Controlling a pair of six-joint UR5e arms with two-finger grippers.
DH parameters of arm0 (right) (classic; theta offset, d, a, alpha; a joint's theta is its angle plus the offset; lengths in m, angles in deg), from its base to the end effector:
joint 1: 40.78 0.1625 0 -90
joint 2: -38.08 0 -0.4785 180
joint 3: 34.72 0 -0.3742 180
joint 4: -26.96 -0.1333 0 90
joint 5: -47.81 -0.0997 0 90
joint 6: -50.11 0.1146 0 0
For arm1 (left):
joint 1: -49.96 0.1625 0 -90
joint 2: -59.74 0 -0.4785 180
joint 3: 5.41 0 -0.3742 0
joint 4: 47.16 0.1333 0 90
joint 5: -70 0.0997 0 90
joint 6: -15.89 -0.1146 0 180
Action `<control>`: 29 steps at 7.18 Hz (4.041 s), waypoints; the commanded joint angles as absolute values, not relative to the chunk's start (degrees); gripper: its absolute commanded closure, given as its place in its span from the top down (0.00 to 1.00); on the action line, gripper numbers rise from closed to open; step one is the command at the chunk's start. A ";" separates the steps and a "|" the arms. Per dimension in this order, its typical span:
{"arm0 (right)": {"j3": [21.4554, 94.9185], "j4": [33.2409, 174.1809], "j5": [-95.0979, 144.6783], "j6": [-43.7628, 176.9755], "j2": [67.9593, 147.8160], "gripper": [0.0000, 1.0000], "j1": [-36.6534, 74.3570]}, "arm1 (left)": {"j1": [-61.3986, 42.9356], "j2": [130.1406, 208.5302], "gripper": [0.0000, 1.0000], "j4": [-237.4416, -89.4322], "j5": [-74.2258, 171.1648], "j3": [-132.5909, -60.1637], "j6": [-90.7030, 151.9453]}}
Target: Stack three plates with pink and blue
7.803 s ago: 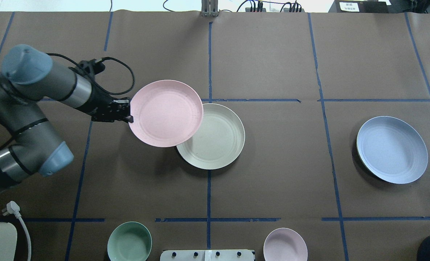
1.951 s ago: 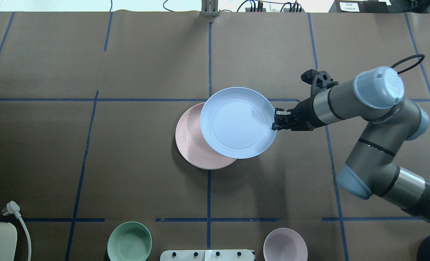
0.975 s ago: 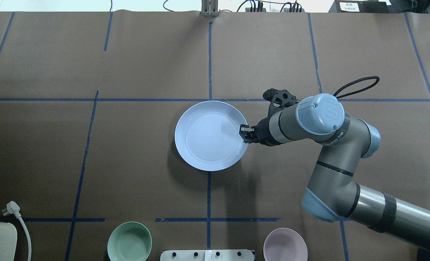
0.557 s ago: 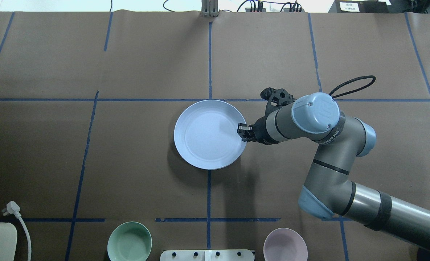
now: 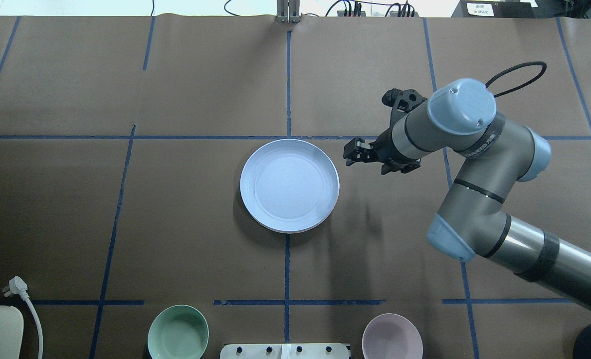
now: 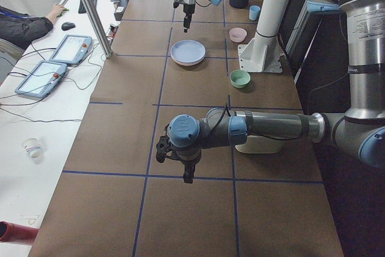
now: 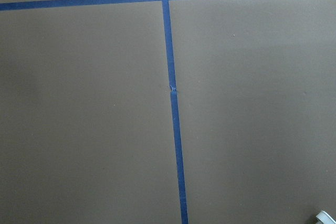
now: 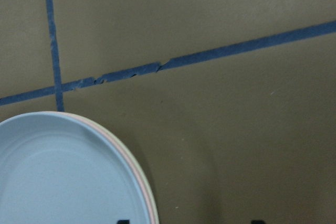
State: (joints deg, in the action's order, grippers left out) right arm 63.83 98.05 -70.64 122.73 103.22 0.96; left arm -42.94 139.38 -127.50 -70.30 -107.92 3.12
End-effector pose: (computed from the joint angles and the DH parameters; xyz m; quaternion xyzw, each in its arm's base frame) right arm -0.4358 -0.4943 0.3733 0.0190 -0.4805 0.0777 0.8733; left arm -0.0642 -0.3744 0.7048 -0.0009 0.4282 0.0500 0.9023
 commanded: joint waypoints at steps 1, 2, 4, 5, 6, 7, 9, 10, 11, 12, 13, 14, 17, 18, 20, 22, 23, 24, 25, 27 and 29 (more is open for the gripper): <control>63.72 108.82 -81.69 98.58 106.08 1.00 15.31 | -42.76 139.63 1.00 -127.49 -70.09 -107.28 2.80; 63.46 113.49 -83.83 82.26 110.02 1.00 22.60 | -42.76 139.46 1.00 -127.32 -69.66 -107.10 2.79; 63.45 120.71 -84.37 54.71 117.67 1.00 35.97 | -42.76 139.63 1.00 -127.92 -66.77 -107.97 2.54; 63.54 121.70 -85.85 45.19 122.23 1.00 42.21 | -42.76 139.46 1.00 -131.24 -66.41 -107.72 2.62; 63.54 121.71 -86.22 37.87 127.15 1.00 46.71 | -42.67 139.46 1.00 -131.27 -66.14 -106.49 2.62; 63.54 121.36 -86.22 34.67 131.73 1.00 50.07 | -42.76 139.37 1.00 -130.92 -66.14 -106.66 2.53; 64.07 121.10 -85.78 35.59 135.81 1.00 50.89 | -42.76 139.37 1.00 -130.92 -66.14 -106.48 2.53; 64.07 121.10 -85.78 35.60 135.73 1.00 50.80 | -42.76 139.28 1.00 -130.92 -66.14 -106.40 2.53; 63.98 121.10 -85.78 35.52 135.64 1.00 50.80 | -42.67 138.06 1.00 -131.09 -66.14 -106.66 2.53; 64.07 121.10 -85.78 35.52 135.64 1.00 50.80 | -42.67 137.44 1.00 -131.09 -66.14 -107.35 2.44; 64.07 121.10 -85.78 35.52 135.64 1.00 50.80 | -42.67 137.26 1.00 -131.01 -66.23 -107.27 2.53; 64.07 121.10 -85.87 35.60 135.55 1.00 50.80 | -42.67 137.26 1.00 -131.01 -66.23 -107.36 2.53; 64.24 121.01 -85.96 35.60 135.55 1.00 50.71 | -42.67 137.00 1.00 -131.09 -66.23 -107.19 2.53; 64.42 121.01 -85.96 35.60 135.55 1.00 50.80 | -42.67 136.91 1.00 -131.09 -66.23 -107.10 2.53; 64.51 121.01 -85.96 35.69 135.55 1.00 50.80 | -42.67 137.00 1.00 -131.09 -66.23 -107.01 2.53; 64.51 121.09 -85.96 35.69 135.55 1.00 50.71 | -42.67 137.00 1.00 -131.09 -66.23 -106.83 2.53; 64.51 121.01 -85.96 35.69 135.55 1.00 50.80 | -42.67 137.00 1.00 -131.09 -66.23 -106.75 2.53; 64.51 121.09 -85.96 35.69 135.55 1.00 50.80 | -42.67 137.00 1.00 -131.09 -66.23 -106.75 2.53; 64.51 121.01 -85.96 35.69 135.55 1.00 50.80 | -42.67 136.91 1.00 -131.09 -66.23 -106.66 2.53; 64.51 121.01 -85.96 35.60 135.55 1.00 50.80 | -42.67 136.91 1.00 -131.09 -66.23 -106.66 2.53; 64.51 121.01 -85.96 35.69 135.55 1.00 50.72 | -42.67 136.91 1.00 -131.01 -66.14 -106.66 2.53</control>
